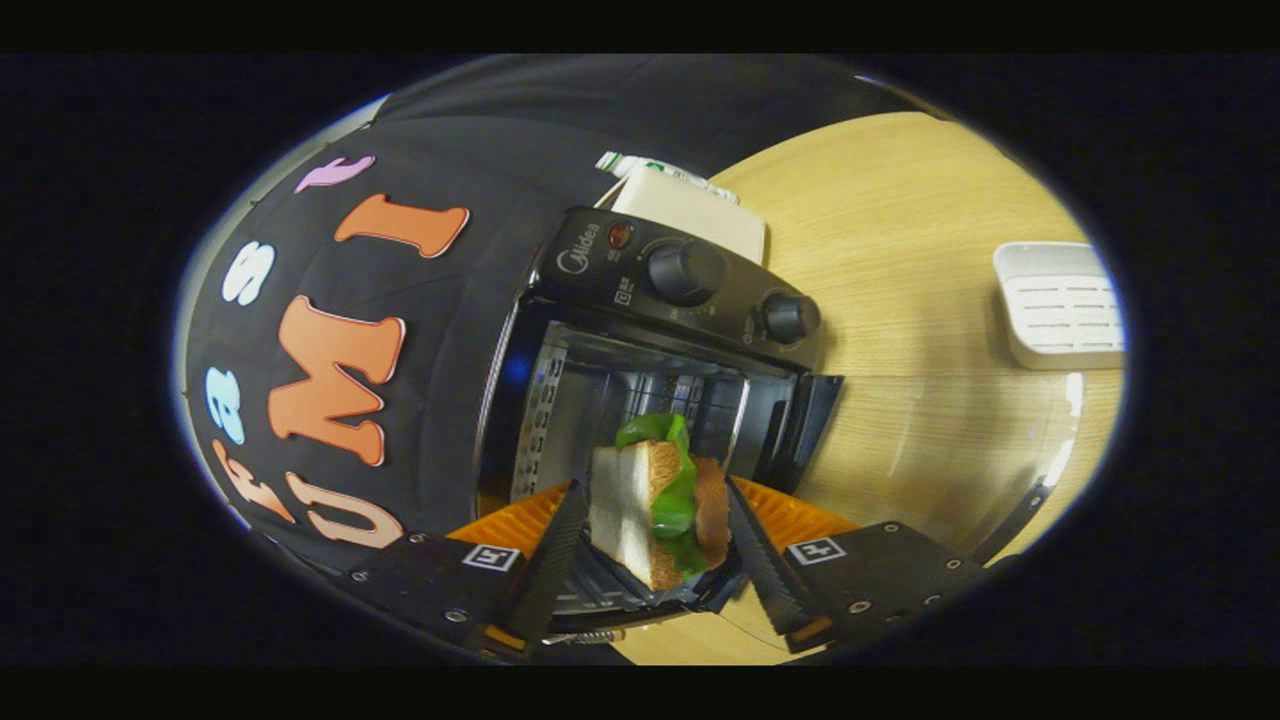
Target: Open the toaster oven, put the food inside, and close the toaster oven door.
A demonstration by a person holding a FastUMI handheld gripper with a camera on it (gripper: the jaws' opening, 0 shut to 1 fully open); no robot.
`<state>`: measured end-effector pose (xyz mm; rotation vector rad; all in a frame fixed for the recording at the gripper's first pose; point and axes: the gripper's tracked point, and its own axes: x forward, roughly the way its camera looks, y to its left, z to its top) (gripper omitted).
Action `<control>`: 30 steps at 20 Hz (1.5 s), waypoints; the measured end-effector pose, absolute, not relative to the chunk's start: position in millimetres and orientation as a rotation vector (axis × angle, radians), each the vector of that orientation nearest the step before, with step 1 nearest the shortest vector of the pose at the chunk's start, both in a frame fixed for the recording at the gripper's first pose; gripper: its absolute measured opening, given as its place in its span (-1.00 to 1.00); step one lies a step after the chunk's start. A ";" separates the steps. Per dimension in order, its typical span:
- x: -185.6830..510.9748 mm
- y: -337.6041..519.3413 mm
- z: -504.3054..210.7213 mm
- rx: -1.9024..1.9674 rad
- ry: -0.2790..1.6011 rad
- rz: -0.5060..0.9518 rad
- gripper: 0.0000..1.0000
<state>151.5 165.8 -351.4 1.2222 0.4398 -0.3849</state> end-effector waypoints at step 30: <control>-67.3 148.1 -314.4 0.257 0.733 0.124 0.97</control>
